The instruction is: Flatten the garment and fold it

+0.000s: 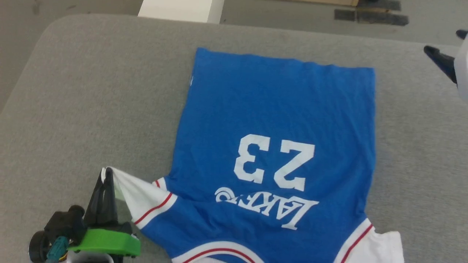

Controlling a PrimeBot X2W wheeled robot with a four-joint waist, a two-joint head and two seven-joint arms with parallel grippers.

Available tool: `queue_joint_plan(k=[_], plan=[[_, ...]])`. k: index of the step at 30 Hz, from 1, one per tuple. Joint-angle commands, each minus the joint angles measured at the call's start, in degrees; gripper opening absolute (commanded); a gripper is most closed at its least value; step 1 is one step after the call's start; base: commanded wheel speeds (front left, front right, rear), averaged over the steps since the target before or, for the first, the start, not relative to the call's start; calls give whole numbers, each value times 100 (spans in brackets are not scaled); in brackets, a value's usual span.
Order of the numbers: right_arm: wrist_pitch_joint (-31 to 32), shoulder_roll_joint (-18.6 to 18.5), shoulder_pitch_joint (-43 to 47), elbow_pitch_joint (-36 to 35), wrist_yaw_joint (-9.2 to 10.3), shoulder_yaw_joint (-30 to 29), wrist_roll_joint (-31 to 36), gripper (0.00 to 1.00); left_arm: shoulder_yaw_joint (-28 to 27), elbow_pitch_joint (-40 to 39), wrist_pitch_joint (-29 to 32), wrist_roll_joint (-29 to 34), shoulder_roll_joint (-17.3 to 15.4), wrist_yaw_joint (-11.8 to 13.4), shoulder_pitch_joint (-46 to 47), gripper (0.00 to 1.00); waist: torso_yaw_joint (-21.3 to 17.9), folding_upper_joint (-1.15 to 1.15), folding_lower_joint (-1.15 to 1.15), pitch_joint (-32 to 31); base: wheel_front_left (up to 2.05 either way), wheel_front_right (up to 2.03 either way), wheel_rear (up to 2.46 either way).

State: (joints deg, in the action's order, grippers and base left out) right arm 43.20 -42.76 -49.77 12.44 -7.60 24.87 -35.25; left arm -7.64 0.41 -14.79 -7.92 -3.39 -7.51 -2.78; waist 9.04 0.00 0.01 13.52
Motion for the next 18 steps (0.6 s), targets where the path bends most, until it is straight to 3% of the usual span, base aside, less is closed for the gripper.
queue_joint_plan(k=[1, 5, 8, 18], plan=[[403, -47, -254, 116, 11, 191, -227, 100, 55, -56, -21, 8, 36, 2, 157, 0, 557, 0, -1, 629, 0, 0, 0], [1357, -82, -815, 546, 11, 414, -600, 100, 234, -132, -21, -57, 46, 2, 352, 0, 784, 0, -1, 998, 0, 0, 0], [1763, -72, -1128, 949, 11, 380, -526, 100, 401, -167, -21, -185, 49, 12, 504, 0, 963, 0, -1, 1278, 0, 0, 0], [1773, 260, -1105, 1958, 11, -16, -127, 100, 869, -314, -21, -321, 50, 122, 892, 0, 1373, 0, -1, 1812, 0, 0, 0]])
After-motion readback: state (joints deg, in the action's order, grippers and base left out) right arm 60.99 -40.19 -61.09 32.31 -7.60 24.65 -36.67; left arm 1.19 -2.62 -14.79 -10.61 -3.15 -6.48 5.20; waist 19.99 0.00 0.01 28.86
